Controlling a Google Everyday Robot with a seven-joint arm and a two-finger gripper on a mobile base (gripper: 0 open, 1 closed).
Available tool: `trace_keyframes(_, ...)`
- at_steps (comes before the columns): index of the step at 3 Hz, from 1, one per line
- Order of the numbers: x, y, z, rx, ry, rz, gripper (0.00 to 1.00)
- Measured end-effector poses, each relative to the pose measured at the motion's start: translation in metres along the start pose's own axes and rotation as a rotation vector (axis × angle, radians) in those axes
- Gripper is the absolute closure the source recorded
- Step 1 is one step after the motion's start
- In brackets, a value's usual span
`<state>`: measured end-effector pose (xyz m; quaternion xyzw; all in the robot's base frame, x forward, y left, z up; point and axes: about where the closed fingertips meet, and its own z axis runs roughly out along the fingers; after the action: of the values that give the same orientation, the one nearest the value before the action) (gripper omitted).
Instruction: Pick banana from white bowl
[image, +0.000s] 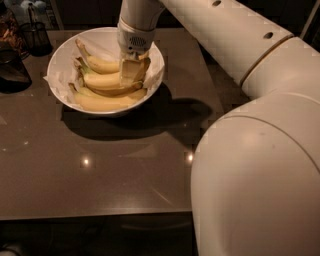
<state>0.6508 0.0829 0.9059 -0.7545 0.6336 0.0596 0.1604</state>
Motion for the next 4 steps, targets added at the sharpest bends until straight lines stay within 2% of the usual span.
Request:
trace_keyframes(1, -0.012, 0.006, -0.024, 0.031, -0.042, -0.03, 1.0)
trace_keyframes(2, -0.013, 0.006, -0.025, 0.033, -0.043, -0.031, 1.0)
trace_keyframes(3, -0.022, 0.005, -0.033, 0.065, -0.088, -0.058, 1.0)
trace_keyframes(4, -0.03, 0.017, -0.049, 0.104, -0.161, -0.073, 1.0)
